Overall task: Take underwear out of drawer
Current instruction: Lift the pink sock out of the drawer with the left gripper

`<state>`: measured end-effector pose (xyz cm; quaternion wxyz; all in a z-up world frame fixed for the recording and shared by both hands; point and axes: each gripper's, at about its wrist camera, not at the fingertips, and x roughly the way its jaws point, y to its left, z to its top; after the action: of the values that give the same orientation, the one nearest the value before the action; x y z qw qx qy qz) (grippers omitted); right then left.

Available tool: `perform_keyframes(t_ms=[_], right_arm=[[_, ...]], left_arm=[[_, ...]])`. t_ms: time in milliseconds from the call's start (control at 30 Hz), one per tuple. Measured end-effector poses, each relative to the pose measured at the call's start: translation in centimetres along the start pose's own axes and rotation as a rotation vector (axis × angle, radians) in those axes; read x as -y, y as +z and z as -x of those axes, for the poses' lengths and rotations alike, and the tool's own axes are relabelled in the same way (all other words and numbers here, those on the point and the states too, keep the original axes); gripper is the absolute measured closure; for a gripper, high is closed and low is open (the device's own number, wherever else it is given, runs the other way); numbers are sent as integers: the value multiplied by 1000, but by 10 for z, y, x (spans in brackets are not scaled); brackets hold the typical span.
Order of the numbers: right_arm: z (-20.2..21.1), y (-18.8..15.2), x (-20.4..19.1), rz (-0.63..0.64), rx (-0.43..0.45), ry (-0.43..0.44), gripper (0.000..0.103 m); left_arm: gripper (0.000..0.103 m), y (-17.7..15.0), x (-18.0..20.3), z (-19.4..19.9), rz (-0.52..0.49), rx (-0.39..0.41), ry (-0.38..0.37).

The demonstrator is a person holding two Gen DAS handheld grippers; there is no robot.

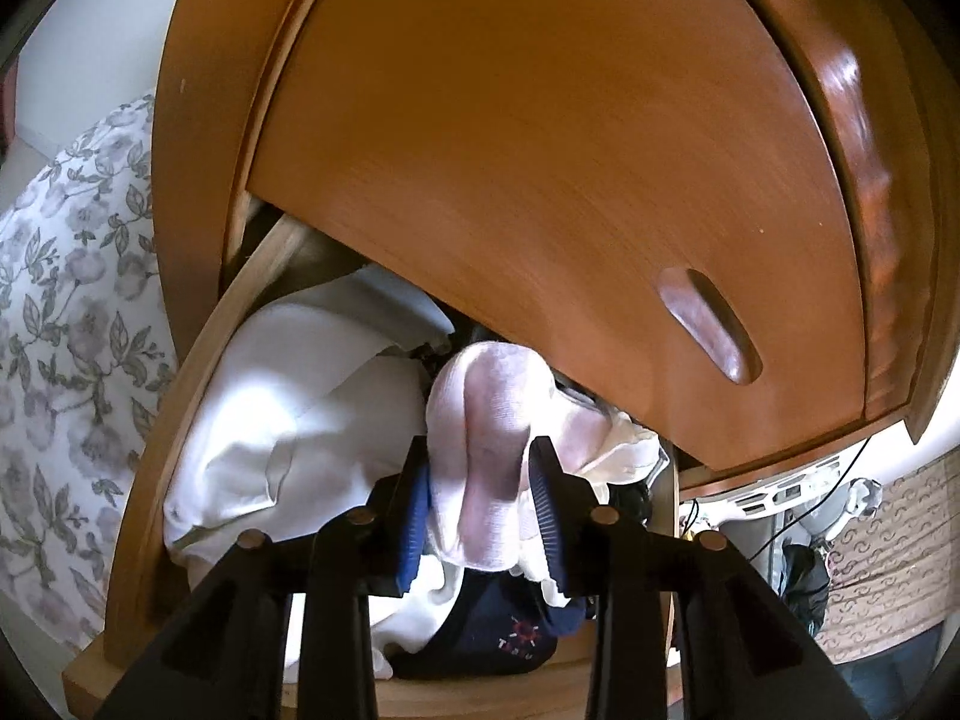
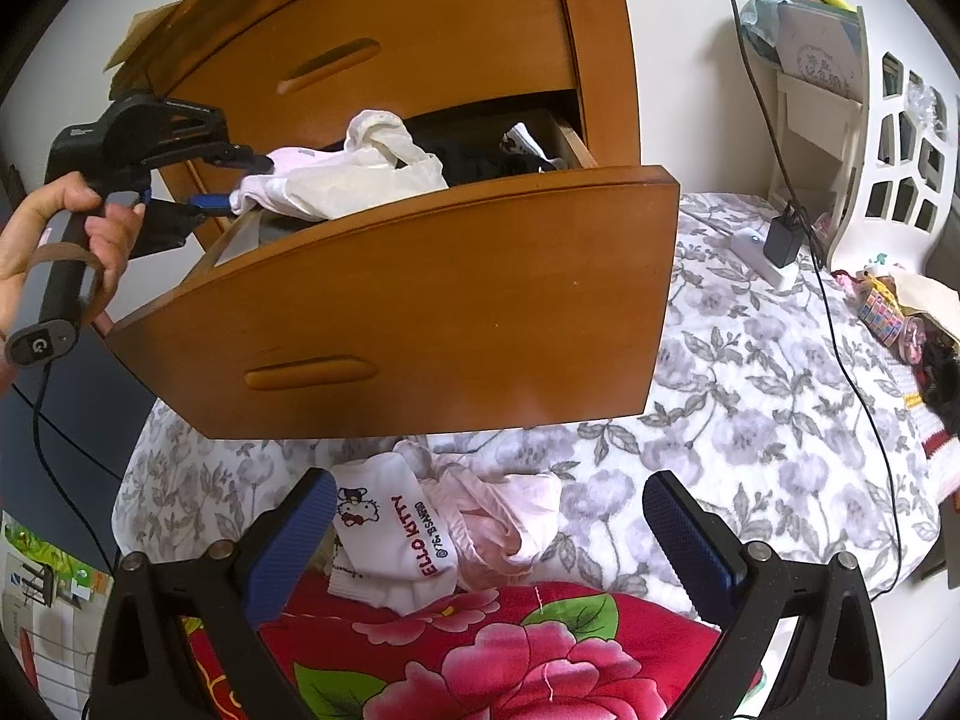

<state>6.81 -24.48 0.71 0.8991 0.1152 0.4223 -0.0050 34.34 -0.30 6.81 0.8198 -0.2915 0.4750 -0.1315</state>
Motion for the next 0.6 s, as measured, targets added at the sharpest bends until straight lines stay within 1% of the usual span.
perform_keyframes(t_ms=[133,167,267,400,533,600], right_arm=[[-2,0,1,-1,-5,0,0],[-2,0,1,-1,-5,0,0],[-1,0,0,2,-6,-1,0],[-1,0,0,4,-4,-6,0],[1,0,0,8,1,-11,0],[3,0,-2,12,2,-14,0]], left_arm=[[71,0,-3,1,1,8,-9],[76,0,-3,1,1,11,-5],[82,-2,-6,5,10,27,-6],[83,-3,-5,19,4,69,1],[83,-4,4,38,-49,110,19],[83,-6,15,47,-75,122,24]])
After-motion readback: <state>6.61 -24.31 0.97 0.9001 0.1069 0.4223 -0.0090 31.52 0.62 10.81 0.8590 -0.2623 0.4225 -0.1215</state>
